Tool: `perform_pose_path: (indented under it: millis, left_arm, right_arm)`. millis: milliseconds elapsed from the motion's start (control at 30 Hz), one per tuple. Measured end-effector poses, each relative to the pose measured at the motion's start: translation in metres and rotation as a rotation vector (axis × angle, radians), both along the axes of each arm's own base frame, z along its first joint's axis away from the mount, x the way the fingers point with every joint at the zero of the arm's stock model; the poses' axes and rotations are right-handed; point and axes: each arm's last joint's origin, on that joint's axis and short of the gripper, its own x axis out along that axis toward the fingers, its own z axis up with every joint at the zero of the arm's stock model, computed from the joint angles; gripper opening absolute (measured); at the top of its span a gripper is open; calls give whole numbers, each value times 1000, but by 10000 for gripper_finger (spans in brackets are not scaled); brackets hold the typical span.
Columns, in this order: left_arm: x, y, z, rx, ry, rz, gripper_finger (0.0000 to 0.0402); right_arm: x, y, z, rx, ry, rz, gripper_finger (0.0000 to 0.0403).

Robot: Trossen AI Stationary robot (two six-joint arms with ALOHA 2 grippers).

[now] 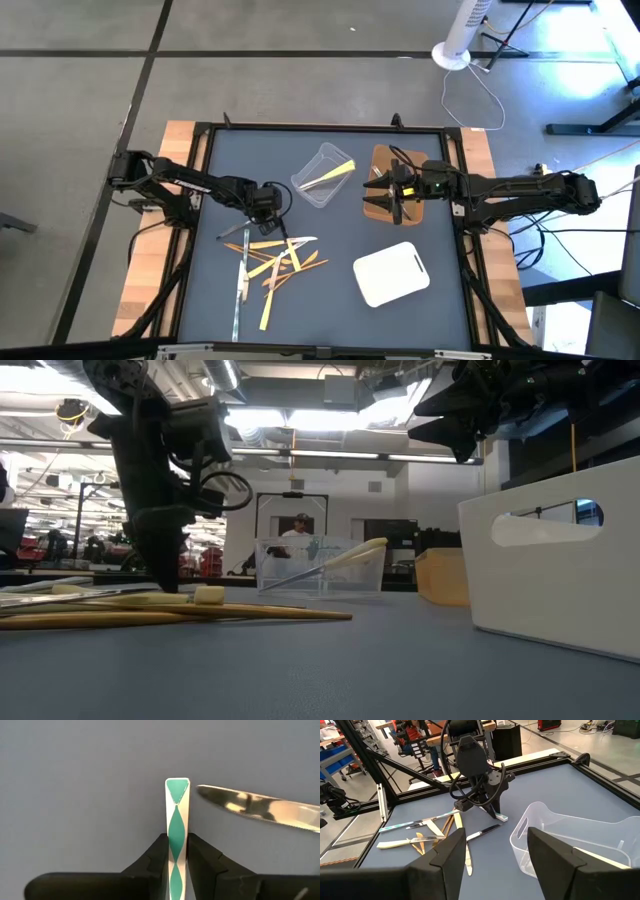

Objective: Sort silverware by color (type)
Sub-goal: Put the white knife into the orange bin

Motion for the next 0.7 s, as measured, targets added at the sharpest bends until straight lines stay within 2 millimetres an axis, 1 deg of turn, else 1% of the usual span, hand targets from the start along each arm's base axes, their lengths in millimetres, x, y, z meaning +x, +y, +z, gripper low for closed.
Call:
perform_pose_path:
  millis: [400,700]
  left_arm:
    - [-5,2,26,74,-120,21,51]
    - [-15,4,55,200,-251,72,50]
  right_arm:
    - [0,0,0,0,0,-1,199]
    - [0,0,0,0,-1,-1,199]
